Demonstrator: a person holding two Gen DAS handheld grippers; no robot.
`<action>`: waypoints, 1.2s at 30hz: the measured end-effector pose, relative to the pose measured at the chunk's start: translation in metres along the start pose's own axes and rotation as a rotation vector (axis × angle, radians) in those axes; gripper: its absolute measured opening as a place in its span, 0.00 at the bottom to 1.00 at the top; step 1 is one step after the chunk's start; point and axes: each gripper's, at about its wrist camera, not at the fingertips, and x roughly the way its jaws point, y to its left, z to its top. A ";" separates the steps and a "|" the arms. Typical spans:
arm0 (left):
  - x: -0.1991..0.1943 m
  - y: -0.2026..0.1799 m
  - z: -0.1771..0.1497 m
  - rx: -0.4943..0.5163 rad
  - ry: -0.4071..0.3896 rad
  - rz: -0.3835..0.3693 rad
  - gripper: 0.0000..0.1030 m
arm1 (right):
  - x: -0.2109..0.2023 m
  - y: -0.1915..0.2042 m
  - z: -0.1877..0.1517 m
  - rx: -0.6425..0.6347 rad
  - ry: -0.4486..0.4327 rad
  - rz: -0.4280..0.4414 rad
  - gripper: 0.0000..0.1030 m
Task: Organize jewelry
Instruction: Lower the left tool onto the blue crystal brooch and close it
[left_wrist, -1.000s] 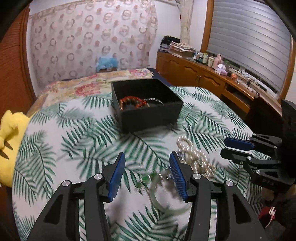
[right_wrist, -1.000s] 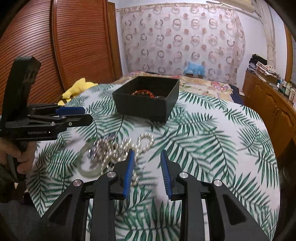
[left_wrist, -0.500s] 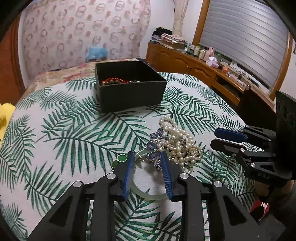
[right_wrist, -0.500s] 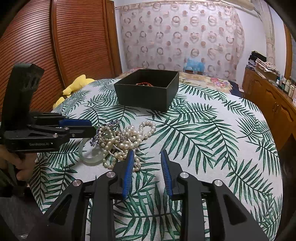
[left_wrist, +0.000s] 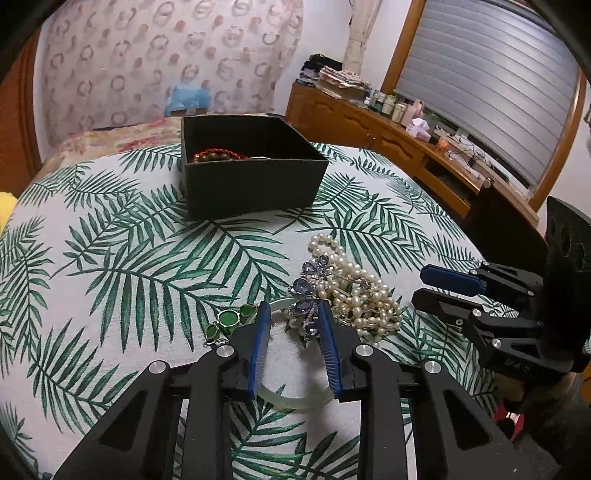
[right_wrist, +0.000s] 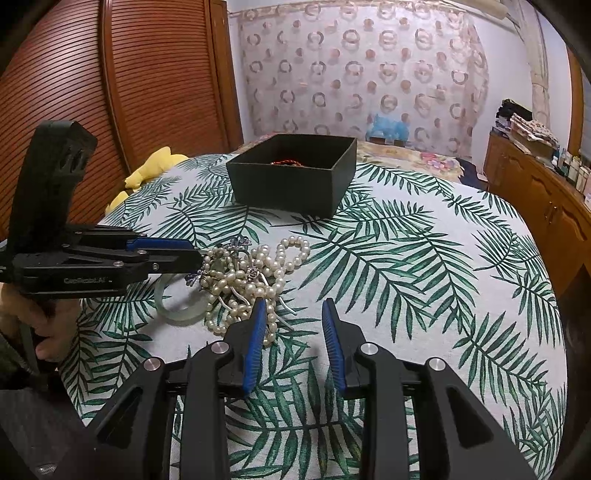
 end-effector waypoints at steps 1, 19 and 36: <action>-0.001 0.000 0.000 -0.002 0.001 -0.006 0.24 | 0.000 -0.001 0.000 0.001 0.000 -0.001 0.33; 0.002 -0.006 0.002 -0.008 0.014 -0.018 0.24 | -0.001 -0.005 -0.003 0.004 0.000 -0.006 0.33; 0.011 -0.006 0.000 -0.018 0.037 -0.054 0.18 | -0.003 -0.010 -0.006 0.009 0.001 -0.008 0.33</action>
